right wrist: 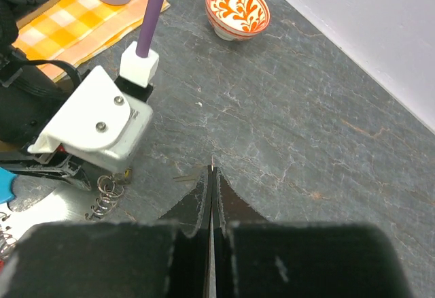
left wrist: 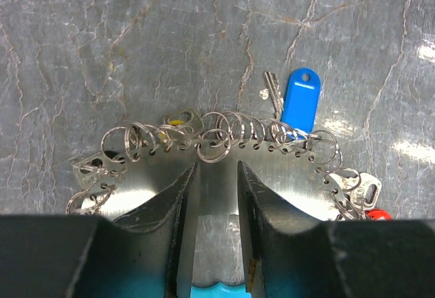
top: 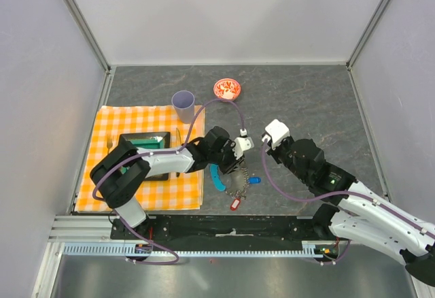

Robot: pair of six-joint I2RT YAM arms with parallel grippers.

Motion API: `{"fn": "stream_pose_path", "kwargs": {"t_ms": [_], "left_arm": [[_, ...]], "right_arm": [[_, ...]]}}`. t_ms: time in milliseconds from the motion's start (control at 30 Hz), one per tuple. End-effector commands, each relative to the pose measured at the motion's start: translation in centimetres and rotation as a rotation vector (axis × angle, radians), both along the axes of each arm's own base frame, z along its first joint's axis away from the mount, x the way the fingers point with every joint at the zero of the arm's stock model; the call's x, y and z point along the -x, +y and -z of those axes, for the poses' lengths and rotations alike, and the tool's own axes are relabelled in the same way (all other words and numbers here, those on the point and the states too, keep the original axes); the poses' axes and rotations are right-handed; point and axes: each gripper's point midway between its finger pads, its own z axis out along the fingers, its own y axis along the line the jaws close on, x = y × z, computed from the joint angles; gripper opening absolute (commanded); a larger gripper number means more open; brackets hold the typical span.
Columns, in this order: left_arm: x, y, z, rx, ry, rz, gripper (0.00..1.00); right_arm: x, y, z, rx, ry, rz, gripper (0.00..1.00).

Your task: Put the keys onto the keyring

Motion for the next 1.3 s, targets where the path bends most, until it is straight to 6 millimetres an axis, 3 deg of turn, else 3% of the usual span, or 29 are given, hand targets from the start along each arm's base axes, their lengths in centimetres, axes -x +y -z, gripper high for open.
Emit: {"fn": "stream_pose_path", "kwargs": {"t_ms": [0,300,600,900,1067,1267], "left_arm": [[0.0,-1.6,-0.4,0.018,-0.084,0.104,0.35],[-0.5,-2.5,0.7,-0.019,-0.118,0.117,0.33],[-1.1,-3.1,0.4,-0.016,-0.155,0.107,0.29],[-3.7,-3.4,-0.8,0.039,-0.203,-0.083,0.30],[-4.4,-1.8,-2.9,0.104,-0.221,-0.227,0.32],[-3.7,0.2,-6.4,0.200,-0.193,-0.341,0.38]], "right_arm": [[-0.2,0.1,-1.3,-0.040,-0.040,0.000,0.00],[-0.2,0.1,-1.4,-0.042,-0.043,0.003,0.00],[-0.2,-0.1,-1.6,-0.046,-0.049,0.011,0.00],[-0.8,-1.1,-1.2,-0.038,-0.043,0.082,0.00],[-1.2,-1.7,-0.5,-0.028,-0.018,0.140,0.00],[-1.9,-2.0,1.4,-0.008,0.087,0.195,0.00]]}}
